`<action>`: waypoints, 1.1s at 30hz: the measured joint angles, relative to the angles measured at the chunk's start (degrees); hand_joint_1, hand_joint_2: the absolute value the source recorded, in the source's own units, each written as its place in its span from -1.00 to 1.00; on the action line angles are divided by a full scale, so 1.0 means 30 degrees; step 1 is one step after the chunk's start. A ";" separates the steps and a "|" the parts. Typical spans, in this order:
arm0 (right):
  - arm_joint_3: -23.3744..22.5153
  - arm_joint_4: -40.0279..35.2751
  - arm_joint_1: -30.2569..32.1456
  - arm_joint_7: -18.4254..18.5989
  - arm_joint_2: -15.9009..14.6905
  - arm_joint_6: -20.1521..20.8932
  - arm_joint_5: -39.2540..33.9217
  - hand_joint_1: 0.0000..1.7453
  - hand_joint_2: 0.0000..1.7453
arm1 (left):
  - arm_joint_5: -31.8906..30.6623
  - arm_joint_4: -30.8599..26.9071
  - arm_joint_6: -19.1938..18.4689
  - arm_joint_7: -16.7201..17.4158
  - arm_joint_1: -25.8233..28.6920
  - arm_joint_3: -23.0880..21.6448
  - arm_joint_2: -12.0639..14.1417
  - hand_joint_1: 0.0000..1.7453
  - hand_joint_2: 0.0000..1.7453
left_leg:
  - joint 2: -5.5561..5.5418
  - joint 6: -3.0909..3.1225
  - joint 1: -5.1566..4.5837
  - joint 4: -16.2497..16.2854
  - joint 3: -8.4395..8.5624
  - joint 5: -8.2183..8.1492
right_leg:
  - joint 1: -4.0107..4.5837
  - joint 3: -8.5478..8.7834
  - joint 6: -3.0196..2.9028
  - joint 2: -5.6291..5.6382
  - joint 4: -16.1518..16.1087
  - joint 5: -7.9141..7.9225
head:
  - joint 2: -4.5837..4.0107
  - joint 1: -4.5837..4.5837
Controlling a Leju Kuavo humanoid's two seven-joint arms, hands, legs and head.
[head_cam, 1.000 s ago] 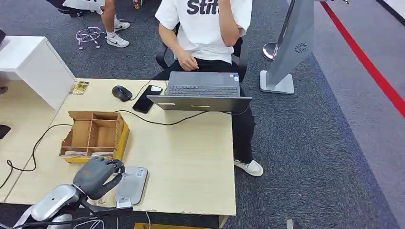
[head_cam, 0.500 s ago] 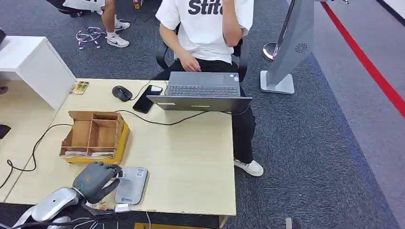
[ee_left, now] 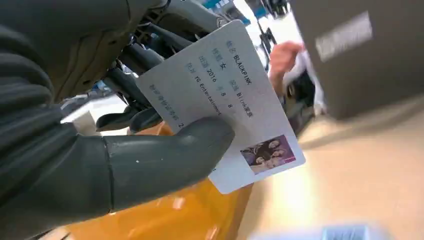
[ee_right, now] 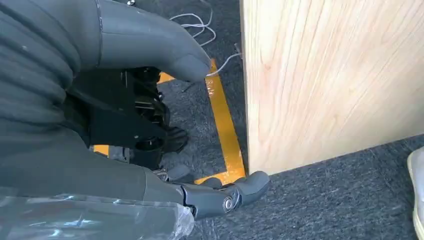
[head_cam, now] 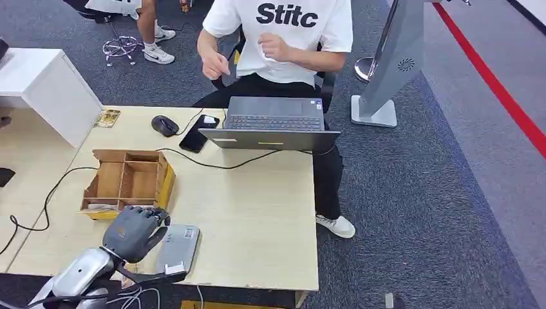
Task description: Pass the card to the sensor for recognition and then transmit it.
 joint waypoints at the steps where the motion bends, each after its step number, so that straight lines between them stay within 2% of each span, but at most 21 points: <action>1: 0.0000 0.0000 0.0001 -0.0007 0.0029 0.0000 0.0000 -1.00 1.00 | -0.0263 -0.0190 0.0175 0.0154 -0.0187 0.0059 -0.0393 1.00 1.00 | 0.0000 0.0000 0.0000 0.0001 -0.0001 0.0000 | 0.0000 -0.0001 0.0001 0.0002 0.0000 0.0001 | 0.0007 0.0000; 5: 0.0029 0.0000 -0.0001 0.0007 0.0160 -0.0015 0.0102 -1.00 1.00 | -0.1774 -0.0858 0.0748 0.0554 -0.1120 0.0770 -0.1661 1.00 1.00 | 0.0003 0.0000 -0.0006 0.0002 -0.0001 0.0000 | -0.0001 0.0000 0.0001 0.0005 0.0000 0.0004 | 0.0007 0.0000; 11: 0.0306 -0.0007 -0.0024 0.0117 0.0335 -0.0058 0.0320 -1.00 1.00 | -0.3095 -0.0954 0.1296 0.0815 -0.2333 0.2344 -0.2765 1.00 1.00 | 0.0005 -0.0006 0.0009 0.0002 0.0004 0.0004 | 0.0002 -0.0003 -0.0004 0.0005 0.0004 0.0006 | 0.0000 -0.0007; 23: 0.0663 -0.0015 -0.0213 0.0255 0.0495 -0.0058 0.0488 -1.00 1.00 | -0.3722 -0.0291 0.1296 0.0896 -0.4142 0.4859 -0.3423 1.00 1.00 | 0.0005 -0.0012 0.0012 0.0001 0.0000 0.0008 | 0.0005 -0.0004 -0.0004 0.0010 0.0009 0.0005 | 0.0007 0.0000; 33: 0.0823 -0.0015 -0.0248 0.0255 0.0517 -0.0058 0.0488 -1.00 1.00 | -0.3773 0.0190 0.1296 0.0896 -0.4396 0.5442 -0.3656 1.00 1.00 | 0.0008 -0.0012 0.0006 0.0002 -0.0002 0.0006 | 0.0003 -0.0006 -0.0004 0.0015 0.0007 0.0005 | 0.0007 -0.0007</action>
